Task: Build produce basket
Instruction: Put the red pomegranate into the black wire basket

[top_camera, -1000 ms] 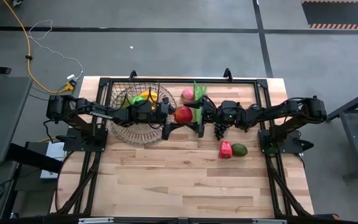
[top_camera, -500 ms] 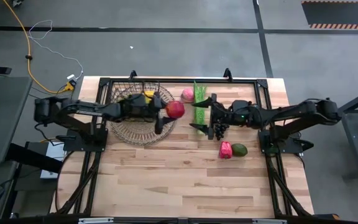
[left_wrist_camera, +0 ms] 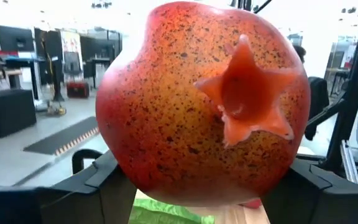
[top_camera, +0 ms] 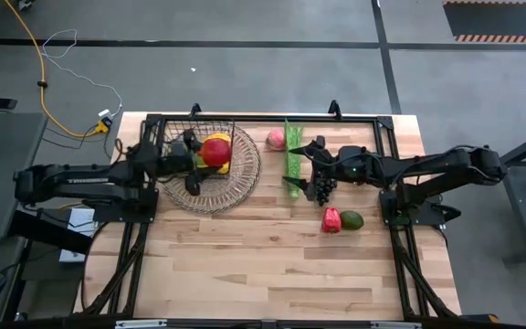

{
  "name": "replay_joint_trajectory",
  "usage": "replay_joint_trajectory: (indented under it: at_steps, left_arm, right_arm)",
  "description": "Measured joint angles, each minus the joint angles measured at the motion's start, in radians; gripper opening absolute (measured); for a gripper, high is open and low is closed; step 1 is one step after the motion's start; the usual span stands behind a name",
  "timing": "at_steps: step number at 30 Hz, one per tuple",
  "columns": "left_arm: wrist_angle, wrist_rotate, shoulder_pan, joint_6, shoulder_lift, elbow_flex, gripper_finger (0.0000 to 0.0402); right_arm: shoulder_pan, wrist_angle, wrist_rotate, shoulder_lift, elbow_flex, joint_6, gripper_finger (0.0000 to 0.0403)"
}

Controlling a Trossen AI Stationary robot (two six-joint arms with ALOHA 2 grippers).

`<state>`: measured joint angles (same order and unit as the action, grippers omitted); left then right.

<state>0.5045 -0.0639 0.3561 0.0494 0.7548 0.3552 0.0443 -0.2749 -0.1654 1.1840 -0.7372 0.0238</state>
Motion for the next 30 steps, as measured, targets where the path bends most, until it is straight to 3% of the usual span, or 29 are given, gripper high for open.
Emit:
replay_joint_trajectory:
  at_steps: [8, 15, 20, 30]
  left_arm:
    - [-0.075, -0.008, 0.000, 0.000, -0.110, -0.046, 0.0262]
    - [-0.119, -0.006, 0.000, -0.001, -0.142, -0.047, 0.0262]
    - [-0.105, -0.001, 0.000, -0.008, -0.146, -0.047, 0.0262]
    - [-0.096, 0.032, 0.000, -0.008, -0.145, -0.047, 0.0262]
  right_arm:
    - [0.040, -0.002, -0.001, -0.062, 0.037, 0.000, 0.0392]
    - [0.108, -0.195, -0.051, -0.341, 0.295, -0.048, 0.0392]
    - [0.134, -0.270, -0.043, -0.484, 0.396, -0.072, 0.0392]
    - [0.137, -0.259, -0.042, -0.480, 0.408, -0.072, 0.0392]
